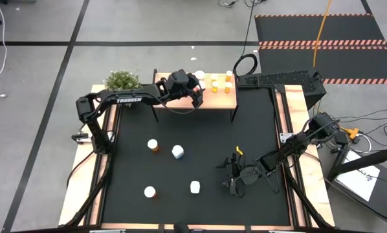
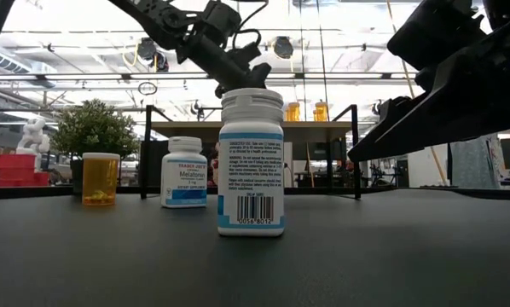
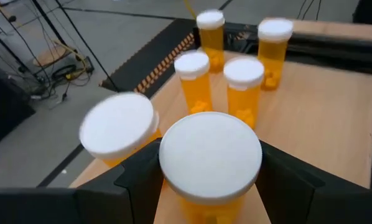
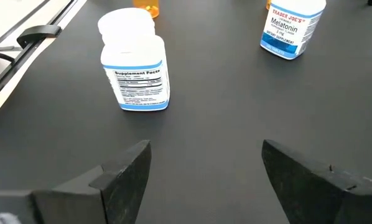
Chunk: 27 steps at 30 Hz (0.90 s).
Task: Pick and place medicine bottles onto shelf by color
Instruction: Put the large orange pill bottle on the shelf aligned with the other large orange pill bottle
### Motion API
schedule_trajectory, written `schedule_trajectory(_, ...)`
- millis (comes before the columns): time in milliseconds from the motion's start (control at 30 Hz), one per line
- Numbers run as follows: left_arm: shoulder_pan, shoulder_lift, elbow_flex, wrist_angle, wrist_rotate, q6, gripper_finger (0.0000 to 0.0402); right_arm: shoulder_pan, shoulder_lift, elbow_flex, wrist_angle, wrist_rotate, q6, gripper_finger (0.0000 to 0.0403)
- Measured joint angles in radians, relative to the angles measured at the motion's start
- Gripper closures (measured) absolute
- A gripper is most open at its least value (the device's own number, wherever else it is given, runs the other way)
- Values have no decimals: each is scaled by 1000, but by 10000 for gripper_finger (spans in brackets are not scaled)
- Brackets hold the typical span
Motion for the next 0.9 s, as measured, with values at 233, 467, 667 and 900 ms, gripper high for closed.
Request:
schedule_trajectory(233, 0, 1, 0, -4, 2, -8, 176, 0, 0, 0, 0, 0, 0, 103)
schedule_trajectory(467, -1, 0, 0, -18, 27, -11, 176, 0, 0, 0, 0, 0, 0, 103)
schedule_trajectory(667, -2, 0, 0, -19, 36, -11, 176, 0, 0, 0, 0, 0, 0, 103)
schedule_trajectory(900, -7, 0, 0, -20, 40, 11, 174, 0, 0, 0, 0, 0, 0, 103)
